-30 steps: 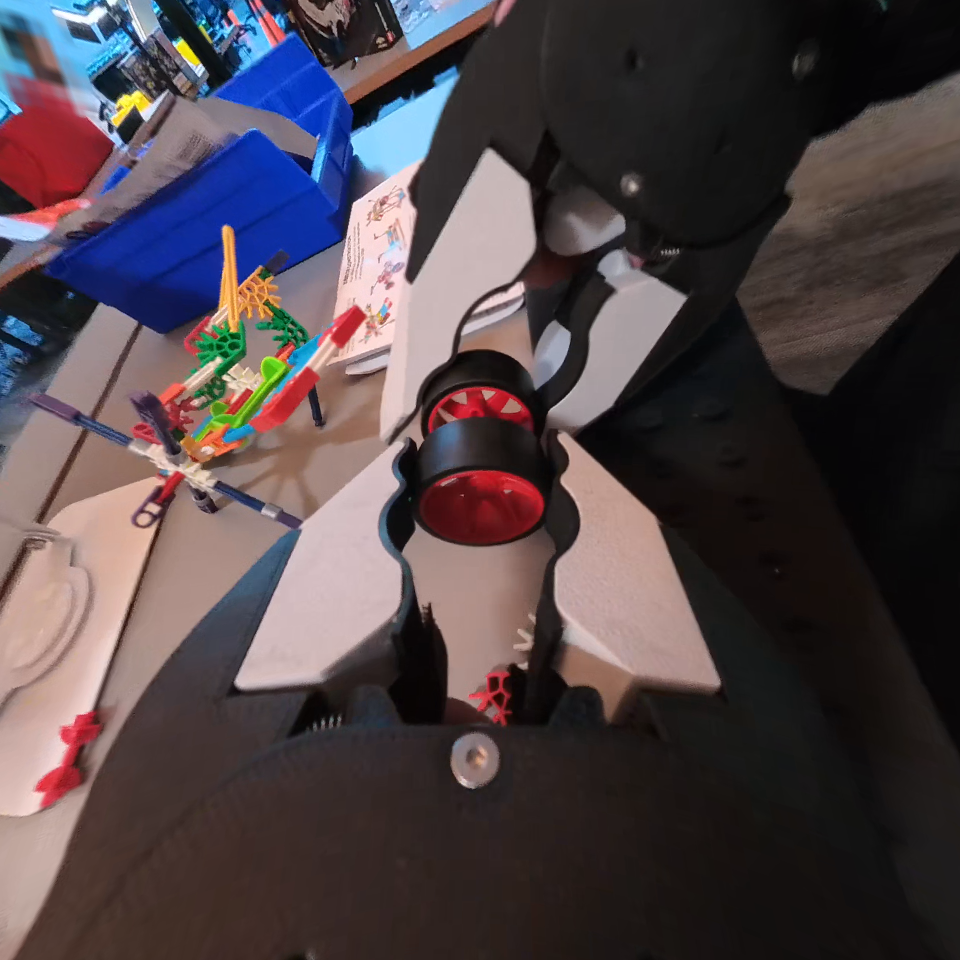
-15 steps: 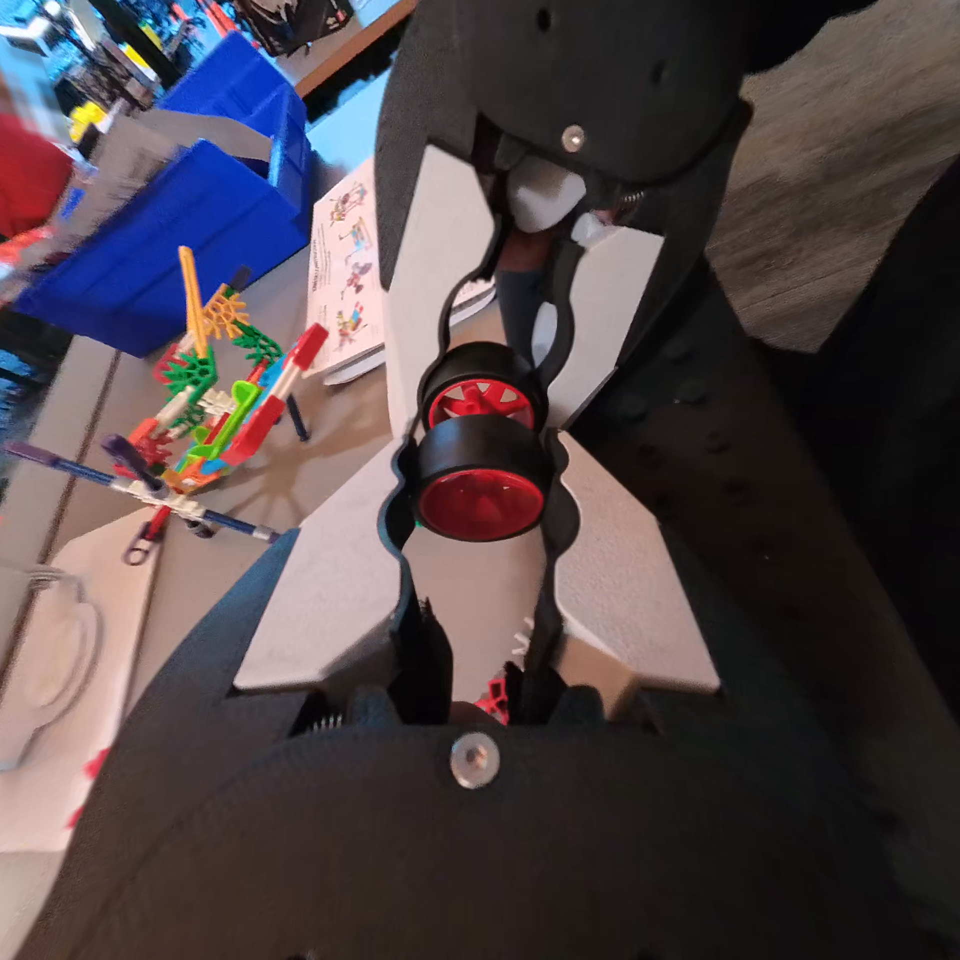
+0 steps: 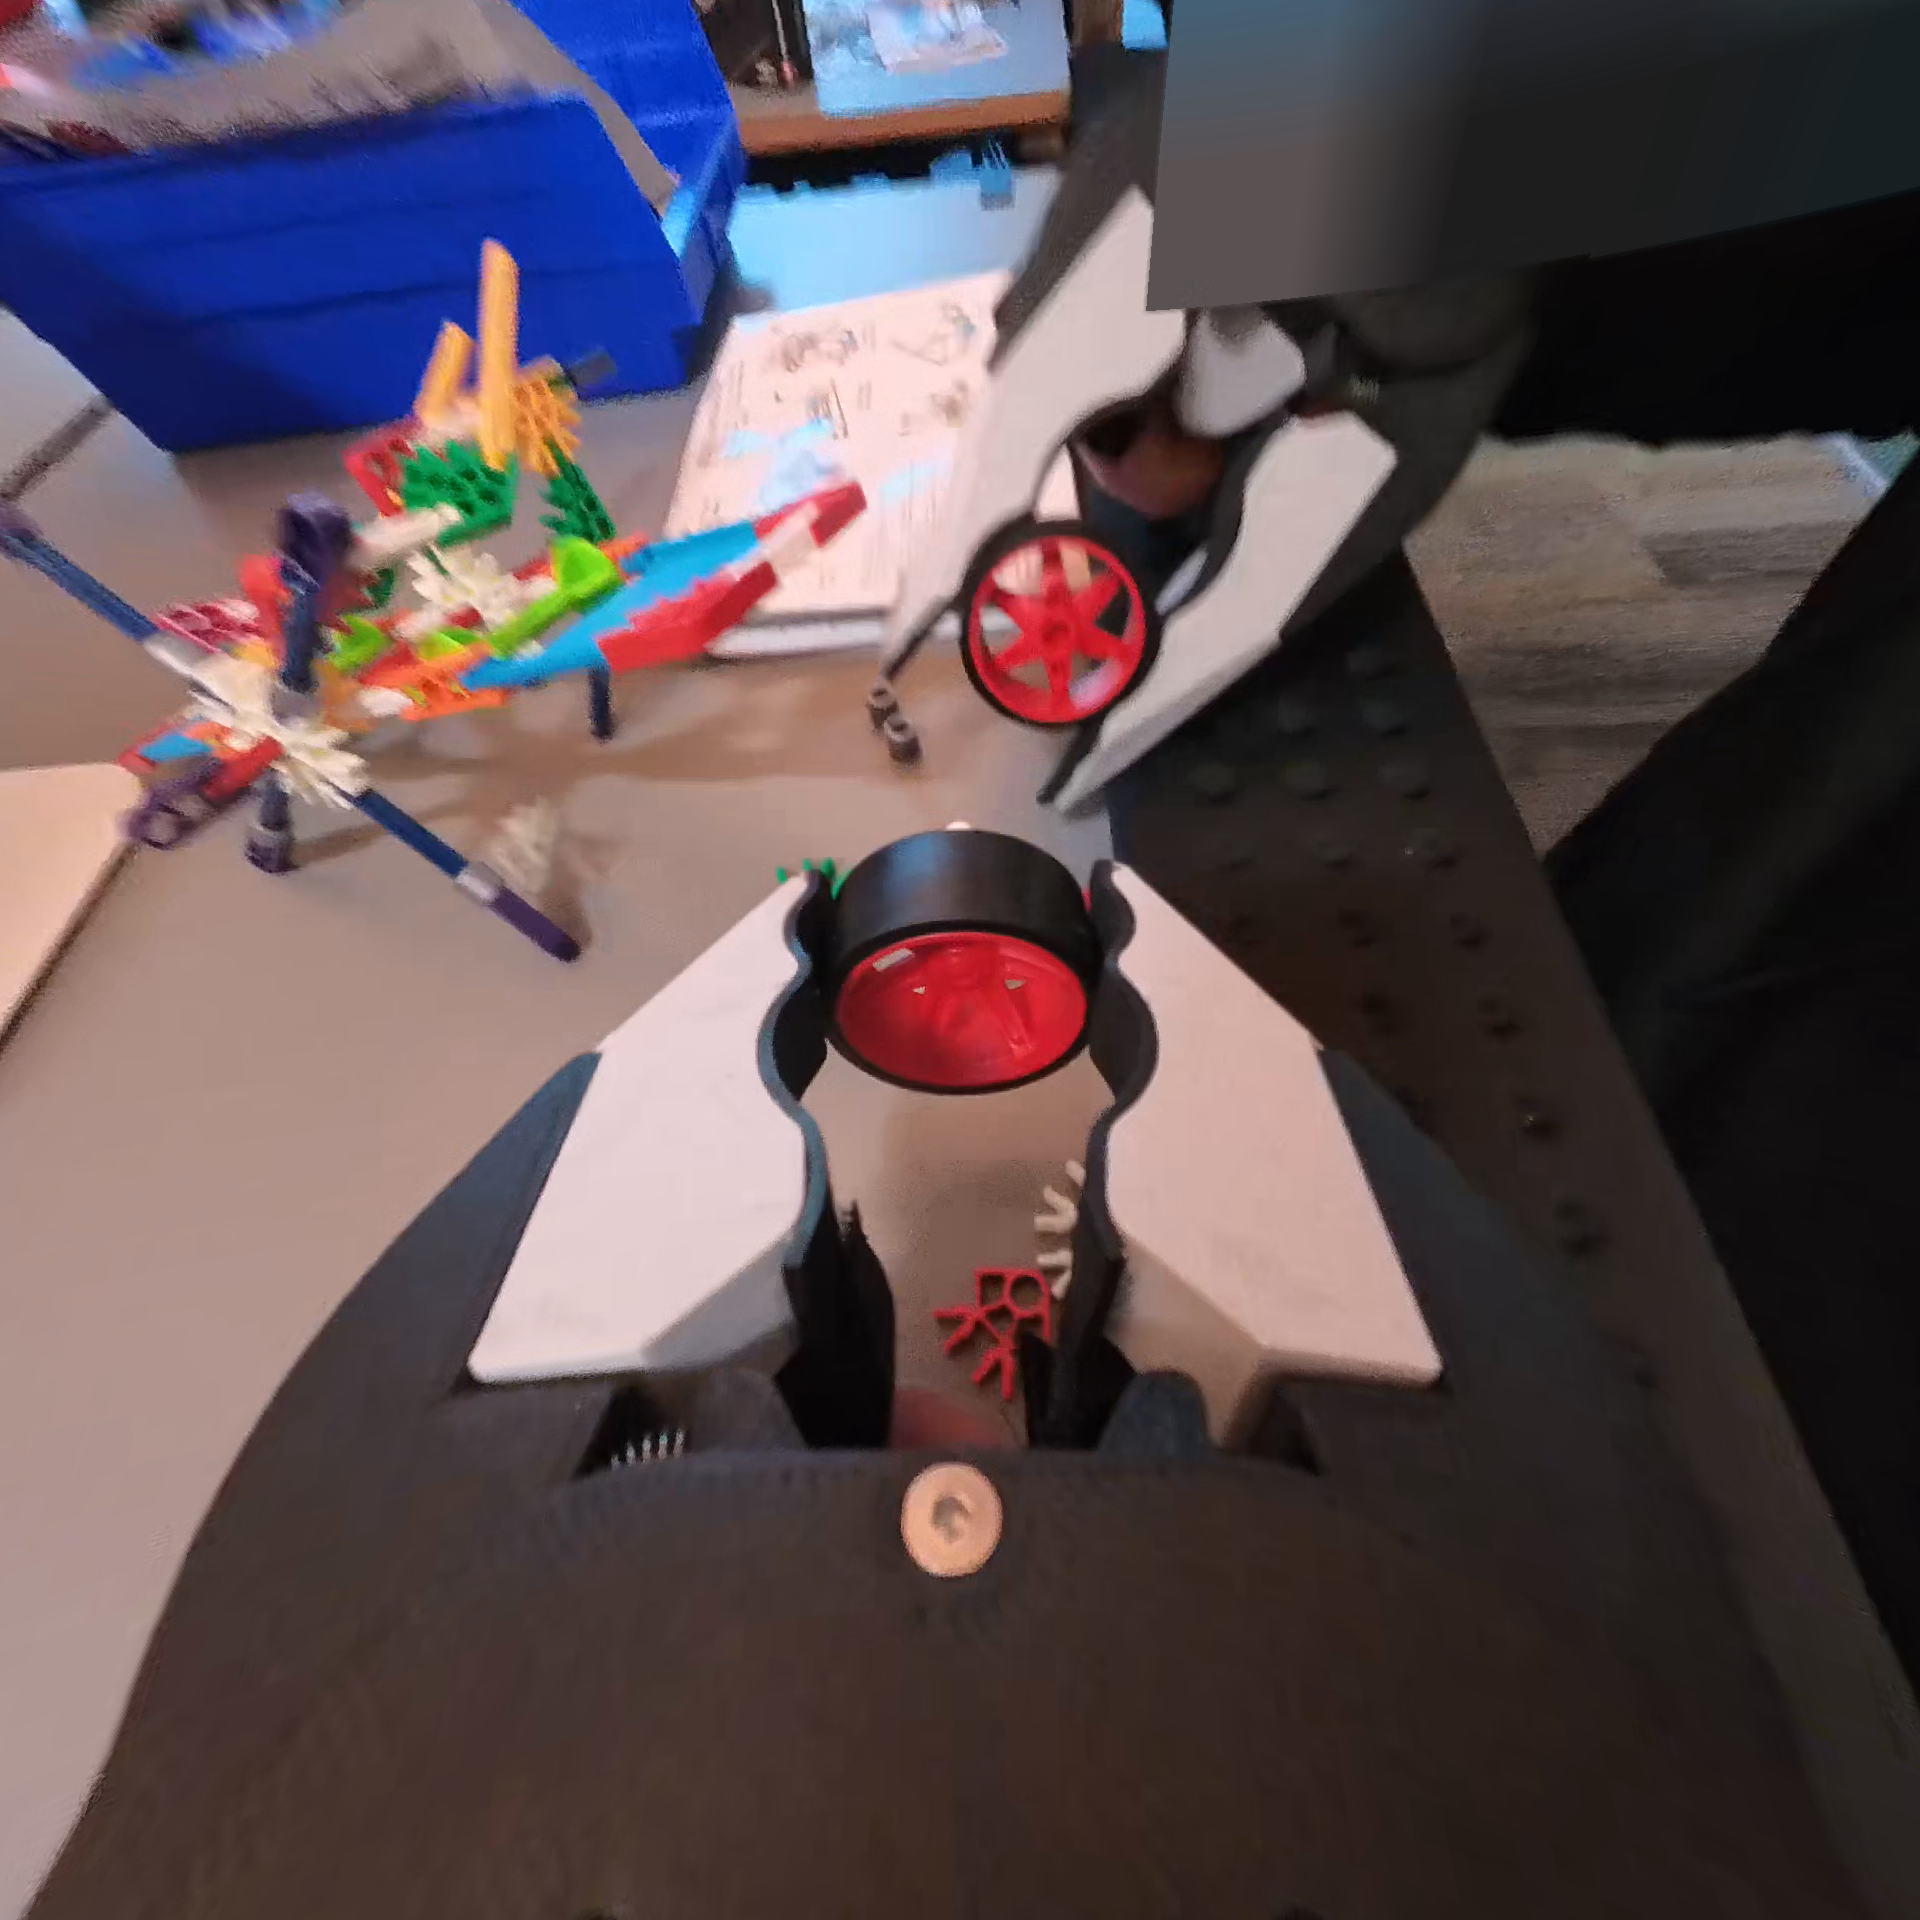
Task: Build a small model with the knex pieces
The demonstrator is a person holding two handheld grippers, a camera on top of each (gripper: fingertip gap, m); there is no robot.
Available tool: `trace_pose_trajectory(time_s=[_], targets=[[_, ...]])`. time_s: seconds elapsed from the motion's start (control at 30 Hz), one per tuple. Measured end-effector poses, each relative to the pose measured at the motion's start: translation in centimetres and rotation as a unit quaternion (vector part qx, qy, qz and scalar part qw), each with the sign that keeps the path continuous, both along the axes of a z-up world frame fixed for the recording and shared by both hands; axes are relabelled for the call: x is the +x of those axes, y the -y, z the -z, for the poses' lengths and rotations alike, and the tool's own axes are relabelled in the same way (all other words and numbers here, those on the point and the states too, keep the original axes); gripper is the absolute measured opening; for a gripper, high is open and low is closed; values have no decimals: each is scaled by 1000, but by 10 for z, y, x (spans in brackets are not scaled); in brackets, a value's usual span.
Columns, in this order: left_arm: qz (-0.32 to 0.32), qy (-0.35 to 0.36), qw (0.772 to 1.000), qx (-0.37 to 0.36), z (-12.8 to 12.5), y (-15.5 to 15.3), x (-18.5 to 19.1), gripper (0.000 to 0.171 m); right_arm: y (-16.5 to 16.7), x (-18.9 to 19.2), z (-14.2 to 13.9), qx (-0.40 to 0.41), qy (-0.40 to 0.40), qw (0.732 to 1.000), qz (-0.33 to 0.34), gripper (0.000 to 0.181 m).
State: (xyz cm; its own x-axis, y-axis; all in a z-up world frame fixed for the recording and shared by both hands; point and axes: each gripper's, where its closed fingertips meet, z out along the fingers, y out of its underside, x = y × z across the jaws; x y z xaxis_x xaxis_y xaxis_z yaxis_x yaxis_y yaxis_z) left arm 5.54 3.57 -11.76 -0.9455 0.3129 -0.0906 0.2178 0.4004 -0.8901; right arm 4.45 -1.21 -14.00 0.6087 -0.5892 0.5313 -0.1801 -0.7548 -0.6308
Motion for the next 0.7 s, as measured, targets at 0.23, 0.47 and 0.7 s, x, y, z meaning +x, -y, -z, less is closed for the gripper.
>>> trace_pose_trajectory(time_s=[0.23, 0.47, 0.7], targets=[[-24, 63, 995, 75, 30, 2, 16, 47, 15, -5, -1, 100, -55, 993, 18, 46], [-64, 56, 988, 129, 46, 9, 38, 48, 26, 5, 11, 106, -109, 987, 56, 46], [-42, 45, 986, 157, 51, 11, 34, 63, 24, 4, 19, 139, -195, 970, 32, 67]])
